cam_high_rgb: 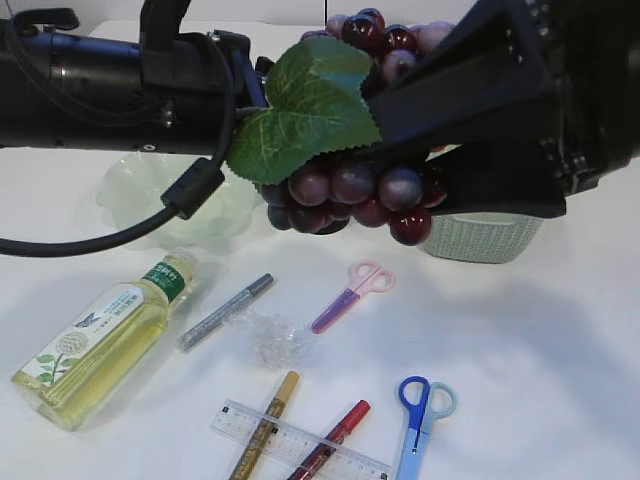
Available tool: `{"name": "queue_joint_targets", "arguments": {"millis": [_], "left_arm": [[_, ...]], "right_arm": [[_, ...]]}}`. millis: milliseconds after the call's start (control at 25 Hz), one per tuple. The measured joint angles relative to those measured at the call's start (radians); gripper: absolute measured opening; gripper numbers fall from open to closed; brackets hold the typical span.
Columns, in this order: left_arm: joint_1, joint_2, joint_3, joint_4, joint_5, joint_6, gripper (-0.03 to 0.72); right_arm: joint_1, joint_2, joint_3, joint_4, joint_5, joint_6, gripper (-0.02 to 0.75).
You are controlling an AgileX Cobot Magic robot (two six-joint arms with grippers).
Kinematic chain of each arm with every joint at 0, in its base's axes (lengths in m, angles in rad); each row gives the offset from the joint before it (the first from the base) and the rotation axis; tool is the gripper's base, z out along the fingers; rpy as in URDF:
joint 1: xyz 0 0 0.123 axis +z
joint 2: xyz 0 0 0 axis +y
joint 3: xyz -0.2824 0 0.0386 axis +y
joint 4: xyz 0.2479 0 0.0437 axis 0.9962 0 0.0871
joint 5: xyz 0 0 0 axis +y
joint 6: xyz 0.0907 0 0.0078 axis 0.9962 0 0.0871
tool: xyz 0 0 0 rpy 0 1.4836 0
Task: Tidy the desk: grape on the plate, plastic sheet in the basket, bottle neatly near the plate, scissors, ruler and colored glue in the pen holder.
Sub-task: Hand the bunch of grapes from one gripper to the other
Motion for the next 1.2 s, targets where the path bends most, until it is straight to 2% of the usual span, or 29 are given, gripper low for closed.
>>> {"name": "queue_joint_targets", "arguments": {"millis": [840,1200], "left_arm": [[0.009,0.0,0.0,0.0,-0.008,-0.014,0.074],[0.065,-0.022,0.0,0.0,-0.008,-0.014,0.074]], "right_arm": [[0.0,0.0,0.0,-0.262,0.002,-0.005,0.585],[0.0,0.0,0.0,-0.395,0.006,0.009,0.585]]}}
